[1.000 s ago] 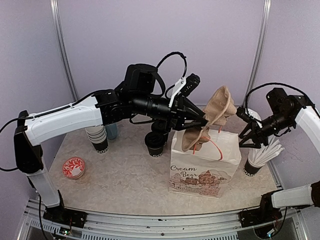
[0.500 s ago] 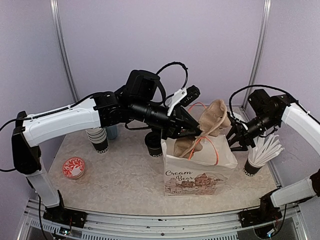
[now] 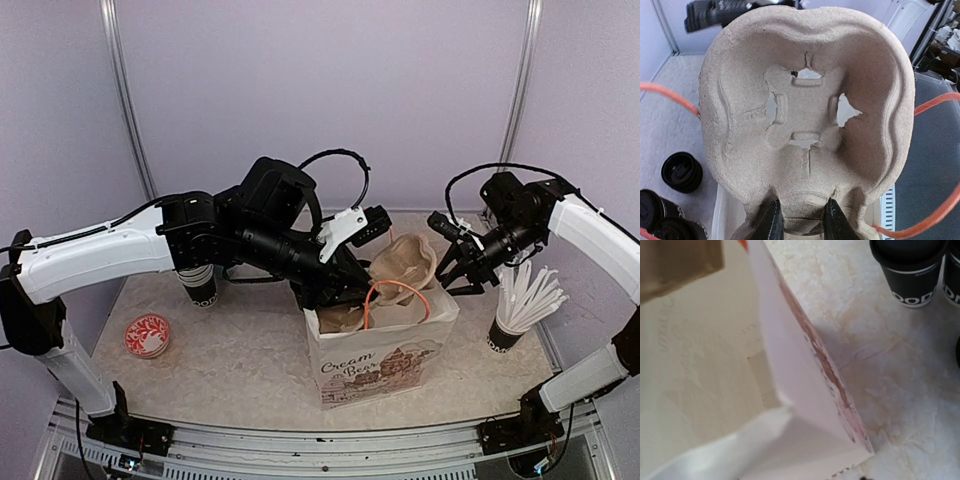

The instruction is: Pack the takeout coffee

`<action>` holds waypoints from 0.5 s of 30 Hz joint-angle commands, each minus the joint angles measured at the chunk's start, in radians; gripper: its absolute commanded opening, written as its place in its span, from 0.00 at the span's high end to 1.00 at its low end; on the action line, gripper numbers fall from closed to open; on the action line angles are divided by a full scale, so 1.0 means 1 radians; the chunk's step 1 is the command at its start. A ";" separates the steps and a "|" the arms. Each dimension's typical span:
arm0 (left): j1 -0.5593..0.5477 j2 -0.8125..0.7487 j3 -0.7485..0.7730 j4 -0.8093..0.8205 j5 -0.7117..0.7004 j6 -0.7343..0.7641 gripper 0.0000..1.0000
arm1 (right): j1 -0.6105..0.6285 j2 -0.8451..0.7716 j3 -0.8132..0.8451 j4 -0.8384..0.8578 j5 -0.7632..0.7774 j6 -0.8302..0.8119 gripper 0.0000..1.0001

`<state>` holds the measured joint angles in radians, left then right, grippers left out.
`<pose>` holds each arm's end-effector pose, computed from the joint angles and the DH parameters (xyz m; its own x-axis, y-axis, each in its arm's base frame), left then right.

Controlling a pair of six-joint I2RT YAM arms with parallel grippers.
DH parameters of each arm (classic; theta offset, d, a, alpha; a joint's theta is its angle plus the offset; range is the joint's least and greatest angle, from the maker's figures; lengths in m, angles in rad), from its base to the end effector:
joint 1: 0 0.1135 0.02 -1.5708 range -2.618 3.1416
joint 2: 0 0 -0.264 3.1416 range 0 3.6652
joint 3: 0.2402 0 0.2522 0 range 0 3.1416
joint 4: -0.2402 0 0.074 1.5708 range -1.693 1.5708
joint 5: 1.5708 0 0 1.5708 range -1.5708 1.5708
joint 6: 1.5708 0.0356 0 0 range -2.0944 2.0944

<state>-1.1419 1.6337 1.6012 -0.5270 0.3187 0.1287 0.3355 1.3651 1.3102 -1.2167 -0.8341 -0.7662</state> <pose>0.1457 -0.3454 0.3718 -0.0939 0.4984 -0.8619 0.9943 0.0902 -0.0562 0.2206 0.1048 0.3248 -0.3538 -0.6167 -0.7032 -0.9336 0.1872 0.3056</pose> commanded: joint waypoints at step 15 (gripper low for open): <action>-0.075 0.114 0.184 -0.442 -0.282 -0.170 0.80 | 0.014 -0.001 -0.031 -0.007 -0.032 -0.025 0.47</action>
<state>-1.1995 1.7119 1.7321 -0.8574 0.0780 -0.0040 0.3363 1.3705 1.3048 -1.2205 -0.8391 -0.7765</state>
